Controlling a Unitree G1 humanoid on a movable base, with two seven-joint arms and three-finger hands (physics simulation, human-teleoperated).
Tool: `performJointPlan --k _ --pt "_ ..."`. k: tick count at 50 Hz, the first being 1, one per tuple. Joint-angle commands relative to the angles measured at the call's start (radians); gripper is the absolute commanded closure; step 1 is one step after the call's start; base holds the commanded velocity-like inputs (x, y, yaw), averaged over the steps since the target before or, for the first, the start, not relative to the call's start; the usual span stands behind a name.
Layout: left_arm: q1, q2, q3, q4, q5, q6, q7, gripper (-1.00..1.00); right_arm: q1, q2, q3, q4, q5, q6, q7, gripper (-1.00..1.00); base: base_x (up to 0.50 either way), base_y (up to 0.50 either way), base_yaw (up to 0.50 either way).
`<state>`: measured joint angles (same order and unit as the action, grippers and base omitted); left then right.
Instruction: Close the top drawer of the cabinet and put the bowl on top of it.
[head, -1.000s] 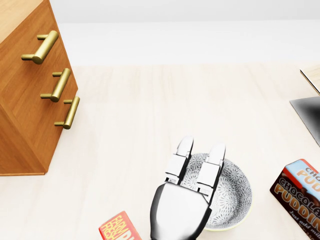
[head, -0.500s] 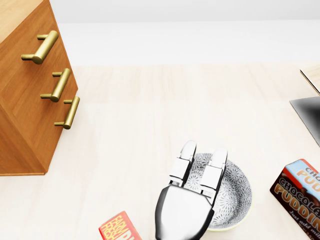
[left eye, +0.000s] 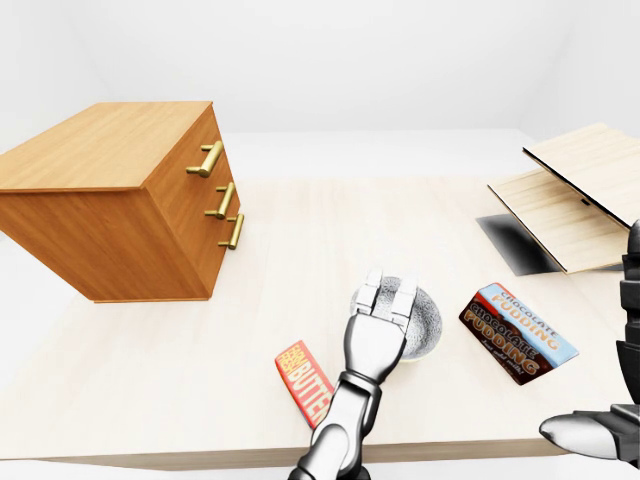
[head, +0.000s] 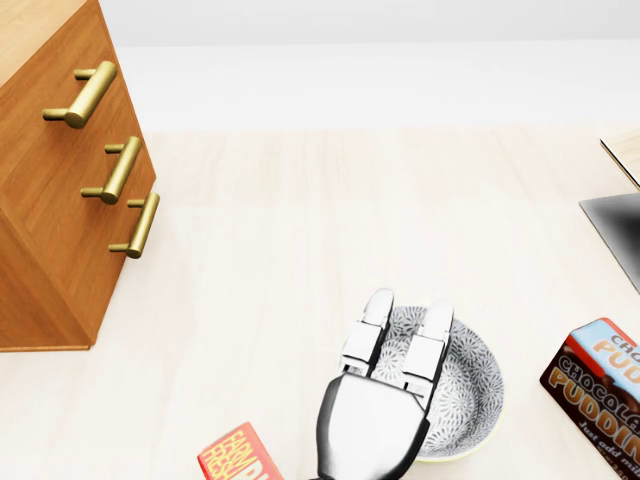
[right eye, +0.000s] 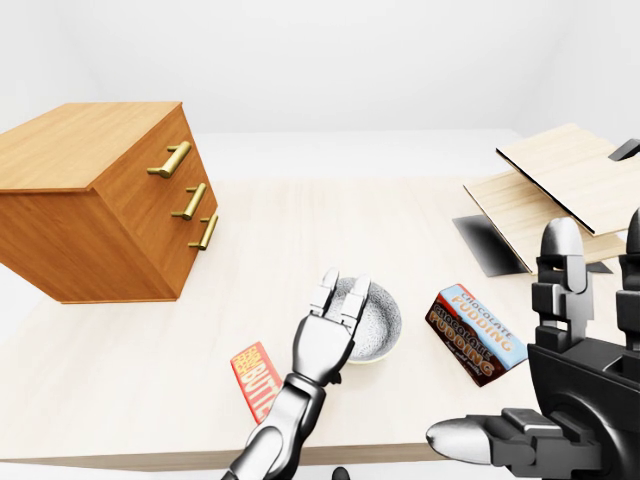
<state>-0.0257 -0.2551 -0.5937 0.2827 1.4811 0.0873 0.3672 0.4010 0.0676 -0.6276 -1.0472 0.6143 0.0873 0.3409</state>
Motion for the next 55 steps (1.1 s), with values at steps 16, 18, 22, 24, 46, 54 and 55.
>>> performJointPlan --k 16,18,22,24,46,54,55 --pt "-0.039 -0.026 0.035 0.116 -0.010 0.000 0.050 -1.00 0.005 -0.004 -0.001 0.000 0.008 0.000 -0.004 -1.00 0.00 0.00 0.00" --pt "-0.040 -0.028 0.036 0.126 -0.010 0.000 0.056 -1.00 0.005 -0.005 -0.001 0.000 0.009 0.000 -0.005 -1.00 0.00 0.00 0.00" --pt "-0.036 -0.028 0.031 0.116 -0.006 0.000 0.050 -1.00 0.002 -0.004 -0.001 0.000 0.006 0.000 -0.005 -1.00 0.00 0.00 0.00" --pt "-0.037 -0.028 0.032 0.117 -0.006 0.000 0.050 -1.00 0.002 -0.004 -0.001 0.000 0.006 0.000 -0.005 -1.00 0.00 0.00 0.00" --pt "-0.032 -0.025 0.028 0.125 0.012 0.000 0.048 1.00 -0.013 0.000 -0.003 0.000 -0.003 0.000 -0.003 -1.00 0.00 0.00 0.00" --pt "-0.028 -0.023 0.024 0.103 0.014 0.000 0.035 1.00 -0.010 0.000 0.001 0.000 -0.005 0.000 -0.003 -1.00 0.00 0.00 0.00" --pt "-0.027 -0.023 0.024 0.099 0.013 0.000 0.035 1.00 -0.008 -0.001 0.001 0.000 -0.003 0.000 -0.003 -1.00 0.00 0.00 0.00"
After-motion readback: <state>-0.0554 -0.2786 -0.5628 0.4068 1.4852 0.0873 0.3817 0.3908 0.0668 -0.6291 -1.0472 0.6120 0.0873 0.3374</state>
